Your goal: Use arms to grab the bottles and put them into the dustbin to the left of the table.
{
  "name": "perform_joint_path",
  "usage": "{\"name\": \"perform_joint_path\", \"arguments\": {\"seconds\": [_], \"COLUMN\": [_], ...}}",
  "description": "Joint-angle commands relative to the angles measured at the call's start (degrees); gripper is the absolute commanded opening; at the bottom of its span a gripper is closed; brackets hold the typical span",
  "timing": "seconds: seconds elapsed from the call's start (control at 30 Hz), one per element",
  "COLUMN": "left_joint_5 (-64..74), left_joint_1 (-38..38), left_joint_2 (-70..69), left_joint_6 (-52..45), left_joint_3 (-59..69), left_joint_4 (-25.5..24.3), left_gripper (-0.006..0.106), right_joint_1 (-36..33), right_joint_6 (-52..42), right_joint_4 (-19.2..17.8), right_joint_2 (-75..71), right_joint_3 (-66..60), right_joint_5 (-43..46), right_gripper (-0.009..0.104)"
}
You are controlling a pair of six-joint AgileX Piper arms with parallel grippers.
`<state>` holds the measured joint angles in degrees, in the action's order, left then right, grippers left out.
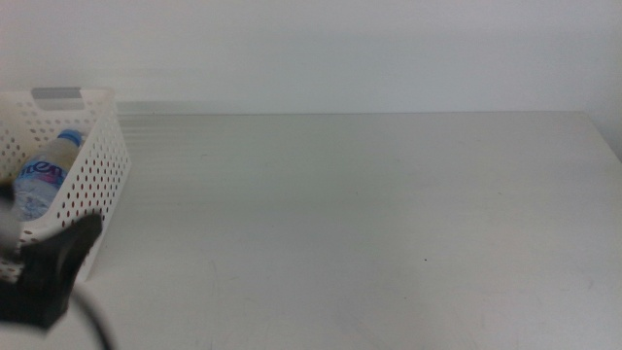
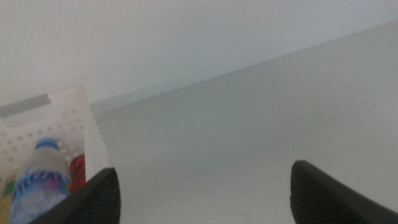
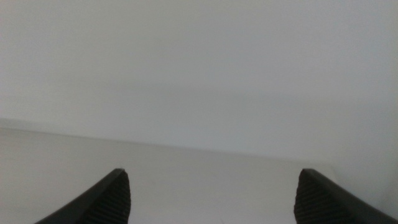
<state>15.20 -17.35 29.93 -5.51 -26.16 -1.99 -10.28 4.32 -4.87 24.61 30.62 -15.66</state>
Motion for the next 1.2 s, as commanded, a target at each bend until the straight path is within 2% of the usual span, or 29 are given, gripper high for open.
{"name": "perform_joint_path", "arguments": {"seconds": [0.0,0.17,0.3,0.57,0.77,1.17], "left_joint_5": [-4.06,-4.01,-4.25,-5.22,-6.95,-6.66], "left_joint_1": [0.2,4.19,8.17,13.25,15.3,15.23], "left_joint_2": [-4.71,-14.22,-20.4,-31.67,-31.61,-31.57], "left_joint_6": [0.43,0.43,0.43,0.43,0.43,0.43], "left_joint_3": [2.63,10.68,15.44,23.38,28.41,28.21], "left_joint_4": [0.05,0.43,0.42,3.28,4.33,4.28], "left_gripper": [0.09,0.09,0.09,0.09,0.09,0.09], "right_joint_1": [3.41,6.53,6.53,6.53,6.53,6.53], "right_joint_6": [-0.57,-0.57,-0.57,-0.57,-0.57,-0.57], "right_joint_4": [0.87,1.13,1.2,1.38,1.32,1.33], "right_joint_2": [-3.24,-12.88,-18.94,-26.47,-26.7,-26.7], "right_joint_3": [-2.5,-12.62,-19.27,-26.58,-29.05,-31.81], "right_joint_5": [3.76,3.62,3.49,3.43,3.74,2.49], "right_gripper": [0.086,0.086,0.086,0.086,0.086,0.086]}}
